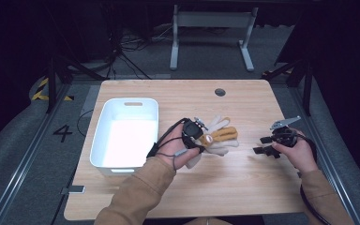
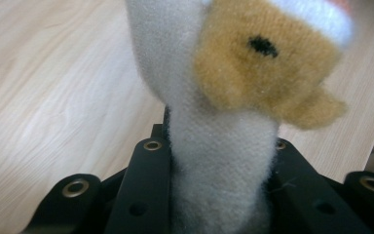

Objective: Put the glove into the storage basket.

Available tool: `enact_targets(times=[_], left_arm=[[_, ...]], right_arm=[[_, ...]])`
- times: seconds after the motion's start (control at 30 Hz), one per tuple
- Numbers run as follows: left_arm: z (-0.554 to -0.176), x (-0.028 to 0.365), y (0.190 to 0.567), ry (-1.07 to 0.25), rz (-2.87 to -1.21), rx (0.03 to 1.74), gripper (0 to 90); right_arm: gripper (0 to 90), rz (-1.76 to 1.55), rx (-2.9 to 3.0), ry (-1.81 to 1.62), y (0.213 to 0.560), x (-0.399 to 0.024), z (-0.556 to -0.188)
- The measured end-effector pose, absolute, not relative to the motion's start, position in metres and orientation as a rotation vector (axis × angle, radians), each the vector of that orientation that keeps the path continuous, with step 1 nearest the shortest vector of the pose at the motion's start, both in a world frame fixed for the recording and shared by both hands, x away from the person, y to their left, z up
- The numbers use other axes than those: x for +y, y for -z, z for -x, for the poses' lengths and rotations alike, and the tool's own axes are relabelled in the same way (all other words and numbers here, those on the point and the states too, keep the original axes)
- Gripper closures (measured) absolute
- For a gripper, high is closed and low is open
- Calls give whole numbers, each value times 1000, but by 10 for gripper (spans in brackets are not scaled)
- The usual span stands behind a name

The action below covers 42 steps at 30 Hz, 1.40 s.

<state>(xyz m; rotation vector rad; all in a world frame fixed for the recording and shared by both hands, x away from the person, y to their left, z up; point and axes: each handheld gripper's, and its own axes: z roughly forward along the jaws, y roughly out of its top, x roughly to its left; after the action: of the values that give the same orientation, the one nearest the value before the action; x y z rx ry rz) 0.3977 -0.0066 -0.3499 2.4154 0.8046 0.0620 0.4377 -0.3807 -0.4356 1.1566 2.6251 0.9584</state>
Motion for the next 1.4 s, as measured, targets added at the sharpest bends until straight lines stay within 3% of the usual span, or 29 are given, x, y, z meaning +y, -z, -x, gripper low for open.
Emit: enact_targets(times=[0.93, 1.4], left_arm=[[-394, 96, 296, -161, -2207, 1108, 752], [-398, 131, 290, -192, -2086, 1286, 750]], right_arm=[[312, -1127, 2642, -946, 434, -371, -442], [310, -1141, 2631, -944, 434, -376, -438]])
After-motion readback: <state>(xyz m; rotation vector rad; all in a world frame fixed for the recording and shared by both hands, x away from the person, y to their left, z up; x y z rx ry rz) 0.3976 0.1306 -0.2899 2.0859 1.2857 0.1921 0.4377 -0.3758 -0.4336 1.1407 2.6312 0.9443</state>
